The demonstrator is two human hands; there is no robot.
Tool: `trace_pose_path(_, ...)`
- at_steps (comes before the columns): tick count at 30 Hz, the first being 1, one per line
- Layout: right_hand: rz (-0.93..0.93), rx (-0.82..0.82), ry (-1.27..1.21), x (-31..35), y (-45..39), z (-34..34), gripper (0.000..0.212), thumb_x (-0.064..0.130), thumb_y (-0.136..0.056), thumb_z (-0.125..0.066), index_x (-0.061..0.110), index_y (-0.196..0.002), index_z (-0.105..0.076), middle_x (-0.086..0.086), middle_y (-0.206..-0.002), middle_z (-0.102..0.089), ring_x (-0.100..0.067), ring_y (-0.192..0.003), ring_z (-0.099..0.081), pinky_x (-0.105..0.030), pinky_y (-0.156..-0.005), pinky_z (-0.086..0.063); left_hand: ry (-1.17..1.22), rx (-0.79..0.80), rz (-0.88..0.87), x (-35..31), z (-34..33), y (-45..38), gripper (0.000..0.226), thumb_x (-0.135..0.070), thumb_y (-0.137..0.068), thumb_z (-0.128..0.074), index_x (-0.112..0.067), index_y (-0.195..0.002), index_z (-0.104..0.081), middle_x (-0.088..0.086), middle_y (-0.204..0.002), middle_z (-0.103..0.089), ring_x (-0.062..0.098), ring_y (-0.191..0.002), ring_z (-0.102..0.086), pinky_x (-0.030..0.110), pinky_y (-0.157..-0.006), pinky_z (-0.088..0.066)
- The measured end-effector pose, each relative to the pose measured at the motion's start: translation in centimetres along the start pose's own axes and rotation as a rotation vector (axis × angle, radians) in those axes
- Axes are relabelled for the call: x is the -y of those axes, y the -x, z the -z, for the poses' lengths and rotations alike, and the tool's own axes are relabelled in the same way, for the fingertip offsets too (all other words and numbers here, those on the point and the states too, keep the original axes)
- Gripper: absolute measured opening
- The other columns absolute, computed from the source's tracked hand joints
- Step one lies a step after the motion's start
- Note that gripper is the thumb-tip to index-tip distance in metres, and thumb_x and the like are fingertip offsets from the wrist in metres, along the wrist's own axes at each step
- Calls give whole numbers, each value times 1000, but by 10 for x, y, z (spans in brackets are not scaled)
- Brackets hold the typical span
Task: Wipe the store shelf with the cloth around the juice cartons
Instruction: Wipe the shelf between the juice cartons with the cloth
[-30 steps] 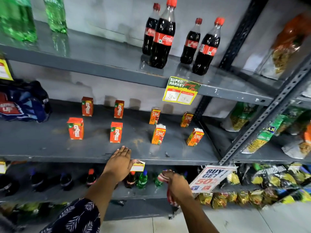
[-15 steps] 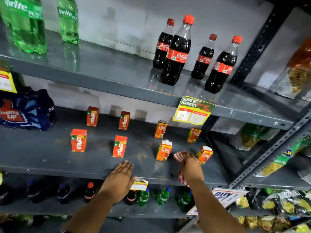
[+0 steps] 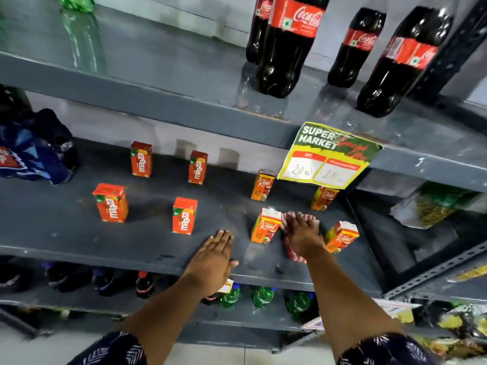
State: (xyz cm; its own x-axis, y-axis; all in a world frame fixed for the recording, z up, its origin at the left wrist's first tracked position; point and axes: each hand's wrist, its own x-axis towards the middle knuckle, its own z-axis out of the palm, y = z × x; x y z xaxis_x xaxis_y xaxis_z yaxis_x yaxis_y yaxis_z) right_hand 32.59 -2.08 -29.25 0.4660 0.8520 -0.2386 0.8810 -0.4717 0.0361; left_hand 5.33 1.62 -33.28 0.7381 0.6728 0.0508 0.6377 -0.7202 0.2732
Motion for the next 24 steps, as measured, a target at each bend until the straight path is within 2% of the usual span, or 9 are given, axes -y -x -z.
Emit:
trace_pose_path(3, -75, -43, -124, -2, -1, -10, 60, 45, -99, -26, 28, -153, -5, -10, -163, 6, -35, -149, 8, -54, -120, -3, -16, -27, -2, 3, -11, 0, 66, -45, -99, -21, -8, -150, -1, 9, -161, 1, 20, -148, 5, 31, -118, 6)
trace_pose_path(6, -144, -97, -186, 2, 6, -20, 59, 48, -99, -24, 29, -152, -7, -18, -161, 3, -38, -148, 5, -51, -119, -7, -55, -56, -17, 6, -17, 0, 70, -51, -95, -7, -9, -150, 2, 9, -161, 3, 20, -147, 6, 32, -118, 8)
trace_pose_path(13, -134, -182, -220, 5, 37, -30, 54, 44, -100, -27, 30, -151, -18, -18, -161, -9, -38, -148, -1, -46, -120, -8, -28, -68, -33, 7, -16, 2, 93, -61, -77, 25, -9, -150, -1, 8, -160, -1, 19, -147, 5, 32, -117, 10)
trace_pose_path(18, -71, -211, -293, 1, 63, -38, 50, 39, -99, -34, 39, -148, -24, -9, -162, -14, -30, -148, -14, -40, -117, -23, -21, -64, -27, 6, -14, 2, 99, -61, -73, 31, -8, -150, -2, 8, -161, -2, 20, -148, 4, 32, -117, 10)
trace_pose_path(22, -57, -254, -326, -3, 98, -51, 47, 31, -96, -41, 42, -142, -35, -2, -159, -24, -31, -136, -41, -39, -102, -44, -18, -60, -38, 6, -12, 4, 97, -60, -75, 28, -7, -150, -4, 9, -160, -4, 21, -148, 3, 33, -117, 9)
trace_pose_path(24, -50, -250, -333, -4, 118, -58, 46, 29, -96, -41, 45, -139, -38, 2, -159, -26, -29, -134, -45, -37, -102, -45, -17, -65, -45, 6, -12, 3, 97, -60, -78, 26, -6, -150, -9, 10, -160, -10, 22, -148, -2, 35, -118, 5)
